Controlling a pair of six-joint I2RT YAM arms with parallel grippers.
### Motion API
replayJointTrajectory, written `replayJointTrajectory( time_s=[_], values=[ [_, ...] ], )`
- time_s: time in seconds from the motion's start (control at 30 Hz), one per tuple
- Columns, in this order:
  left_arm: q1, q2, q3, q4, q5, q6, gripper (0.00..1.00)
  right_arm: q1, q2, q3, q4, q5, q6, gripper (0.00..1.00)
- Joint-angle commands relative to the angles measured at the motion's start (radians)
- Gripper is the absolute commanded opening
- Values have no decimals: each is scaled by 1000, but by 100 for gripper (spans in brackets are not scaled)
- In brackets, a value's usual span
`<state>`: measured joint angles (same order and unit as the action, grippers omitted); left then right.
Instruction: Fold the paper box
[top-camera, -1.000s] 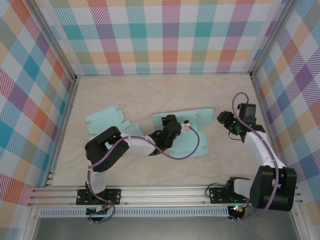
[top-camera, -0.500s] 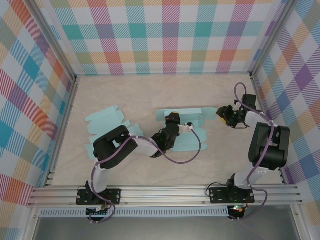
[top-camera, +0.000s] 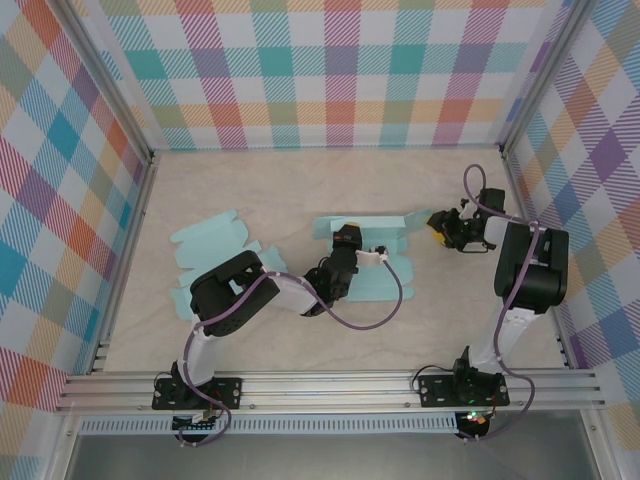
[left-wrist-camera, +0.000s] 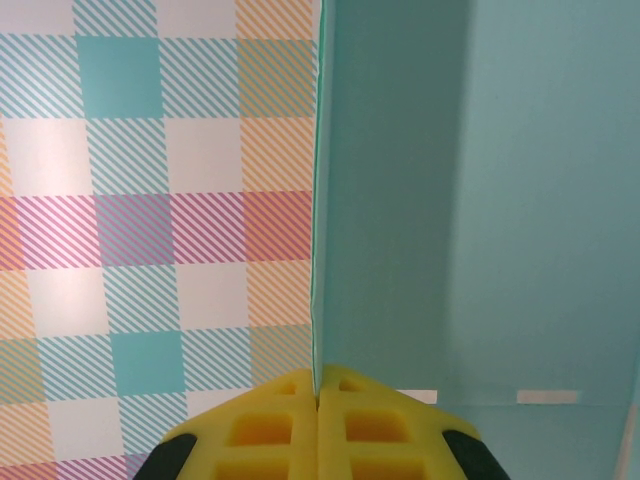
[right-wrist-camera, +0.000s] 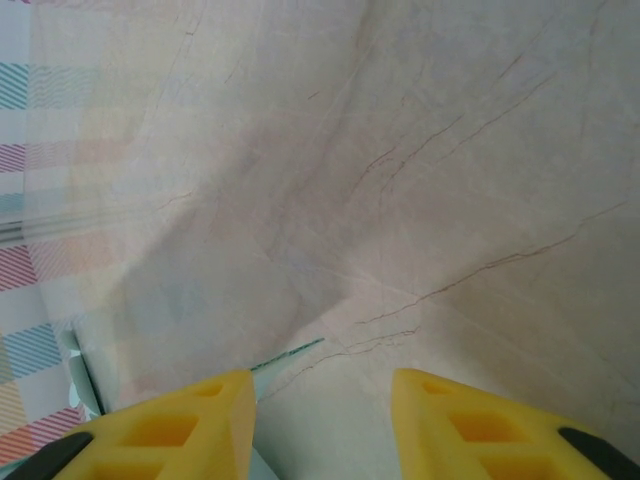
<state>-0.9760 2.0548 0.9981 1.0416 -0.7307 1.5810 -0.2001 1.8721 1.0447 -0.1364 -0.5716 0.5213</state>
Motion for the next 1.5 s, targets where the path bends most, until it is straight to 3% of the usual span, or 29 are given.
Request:
replayJointTrajectory(
  time_s=[0.0, 0.27, 0.57, 0.83, 1.17, 1.47],
  values=[
    [16, 8, -16, 46, -1, -1, 0, -14, -77, 18, -42, 58, -21, 41],
    [25, 19, -15, 46, 12, -2, 0, -86, -109, 41, -89, 101, -21, 42],
    [31, 46, -1, 54, 15, -12, 0, -47, 57, 151, 0, -104, 4, 41],
    [33, 54, 11, 54, 9, -14, 0, 31, 162, 221, 26, -178, 38, 38],
    [34, 84, 27, 52, 0, -20, 0, 86, 37, 60, 79, -171, 21, 36],
    [34, 104, 27, 55, -3, -26, 0, 123, -75, -68, 98, -92, 9, 37]
  ],
)
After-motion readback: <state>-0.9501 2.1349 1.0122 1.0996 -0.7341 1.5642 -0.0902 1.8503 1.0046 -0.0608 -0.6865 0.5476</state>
